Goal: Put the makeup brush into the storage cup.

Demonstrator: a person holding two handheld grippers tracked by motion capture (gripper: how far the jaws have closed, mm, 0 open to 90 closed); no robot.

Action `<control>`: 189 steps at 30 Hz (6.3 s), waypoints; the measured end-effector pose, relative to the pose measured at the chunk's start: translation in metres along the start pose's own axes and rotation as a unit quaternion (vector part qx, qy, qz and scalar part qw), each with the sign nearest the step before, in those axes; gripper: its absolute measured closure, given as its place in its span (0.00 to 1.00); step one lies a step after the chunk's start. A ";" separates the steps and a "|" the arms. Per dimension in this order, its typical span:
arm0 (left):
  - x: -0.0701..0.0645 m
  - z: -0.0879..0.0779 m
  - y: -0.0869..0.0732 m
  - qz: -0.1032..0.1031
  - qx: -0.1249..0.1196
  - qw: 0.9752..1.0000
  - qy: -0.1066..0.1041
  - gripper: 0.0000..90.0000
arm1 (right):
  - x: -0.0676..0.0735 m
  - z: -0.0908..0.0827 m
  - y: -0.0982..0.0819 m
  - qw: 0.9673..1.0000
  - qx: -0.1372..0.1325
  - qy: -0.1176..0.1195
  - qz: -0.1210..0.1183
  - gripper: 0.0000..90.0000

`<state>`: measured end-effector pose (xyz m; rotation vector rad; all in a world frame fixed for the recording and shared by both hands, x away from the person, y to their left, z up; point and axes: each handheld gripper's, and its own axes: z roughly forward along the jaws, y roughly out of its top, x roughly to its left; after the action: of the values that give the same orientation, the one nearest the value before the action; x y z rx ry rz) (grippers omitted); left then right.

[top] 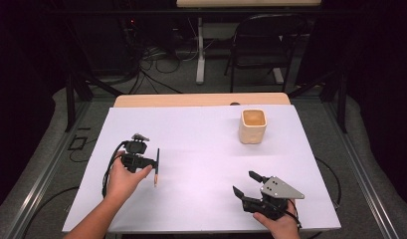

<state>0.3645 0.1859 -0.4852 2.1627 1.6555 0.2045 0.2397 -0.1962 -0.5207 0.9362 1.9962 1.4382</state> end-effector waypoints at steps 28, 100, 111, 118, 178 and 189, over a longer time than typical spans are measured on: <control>0.003 0.018 0.008 -0.025 0.053 0.998 0.004 0.72 | -0.001 0.001 0.000 1.000 0.000 0.001 0.000 0.31; -0.001 0.052 0.020 -0.073 0.141 0.987 0.021 0.86 | -0.002 0.001 -0.001 1.000 -0.003 0.005 0.000 0.31; 0.000 0.053 0.021 -0.075 0.146 0.986 0.022 0.89 | -0.002 0.001 -0.001 1.000 -0.003 0.004 0.000 0.31; 0.000 0.053 0.021 -0.074 0.147 0.986 0.024 0.91 | -0.002 0.001 -0.001 1.000 -0.003 0.004 0.000 0.31; 0.008 0.029 0.011 0.001 0.094 0.995 0.010 0.92 | -0.003 0.001 -0.002 1.000 0.002 0.003 0.001 0.31; 0.004 0.040 0.013 -0.002 0.116 0.993 0.012 0.92 | -0.003 0.002 -0.002 1.000 0.002 0.004 0.001 0.31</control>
<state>0.3911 0.1779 -0.5165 2.3317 1.7741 0.0379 0.2425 -0.1979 -0.5231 0.9352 2.0060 1.4412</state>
